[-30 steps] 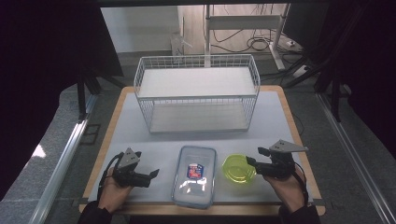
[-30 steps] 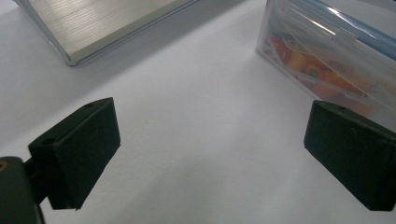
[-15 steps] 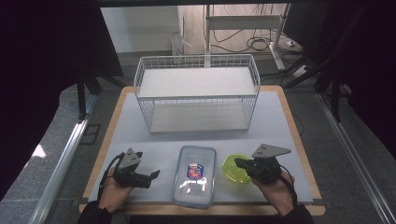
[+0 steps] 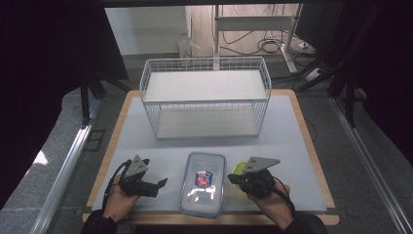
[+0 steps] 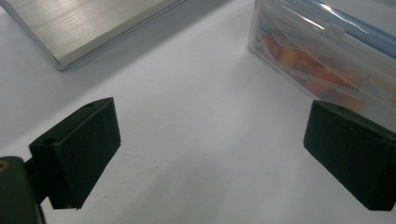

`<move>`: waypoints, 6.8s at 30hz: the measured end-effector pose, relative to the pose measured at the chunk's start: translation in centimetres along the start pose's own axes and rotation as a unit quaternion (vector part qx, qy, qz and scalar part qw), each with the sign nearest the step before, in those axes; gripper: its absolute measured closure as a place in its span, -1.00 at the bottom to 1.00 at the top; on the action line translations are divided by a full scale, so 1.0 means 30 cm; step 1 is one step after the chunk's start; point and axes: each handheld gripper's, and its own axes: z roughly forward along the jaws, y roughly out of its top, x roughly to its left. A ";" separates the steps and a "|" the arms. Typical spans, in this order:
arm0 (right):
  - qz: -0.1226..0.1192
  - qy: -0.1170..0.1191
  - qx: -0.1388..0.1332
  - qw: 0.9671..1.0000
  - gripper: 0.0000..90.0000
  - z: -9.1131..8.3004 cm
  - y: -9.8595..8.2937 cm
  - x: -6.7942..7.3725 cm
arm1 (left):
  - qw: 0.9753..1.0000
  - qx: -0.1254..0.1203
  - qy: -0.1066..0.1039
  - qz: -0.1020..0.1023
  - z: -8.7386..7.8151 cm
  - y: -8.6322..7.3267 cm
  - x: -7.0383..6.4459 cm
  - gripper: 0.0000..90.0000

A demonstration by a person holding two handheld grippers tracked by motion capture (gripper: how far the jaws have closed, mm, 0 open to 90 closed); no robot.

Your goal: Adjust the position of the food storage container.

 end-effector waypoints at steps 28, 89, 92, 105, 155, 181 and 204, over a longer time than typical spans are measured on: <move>0.022 -0.005 0.039 0.999 1.00 0.027 -0.028 -0.043 | 1.000 0.017 0.001 0.007 0.011 -0.002 -0.004 -0.90; 0.094 -0.106 0.007 0.990 1.00 -0.137 -0.117 -0.234 | 0.994 0.024 -0.108 0.013 0.002 0.022 -0.048 -0.47; 0.093 -0.093 0.001 0.991 1.00 -0.123 -0.110 -0.213 | 0.988 0.031 -0.148 0.022 0.006 0.026 -0.069 0.23; 0.071 -0.012 0.018 0.997 1.00 -0.042 -0.102 -0.075 | 0.977 0.061 -0.201 0.042 0.033 0.041 -0.162 0.99; 0.108 -0.001 0.046 0.993 1.00 -0.057 -0.197 0.006 | 0.989 0.041 -0.140 0.005 0.157 0.161 -0.067 0.95; 0.116 -0.052 0.049 0.991 1.00 0.020 -0.127 -0.118 | 0.992 0.044 -0.113 -0.043 0.304 0.217 0.090 1.00; 0.108 -0.082 0.053 0.989 1.00 0.100 -0.073 -0.212 | 0.990 0.059 -0.114 -0.066 0.126 0.104 -0.021 1.00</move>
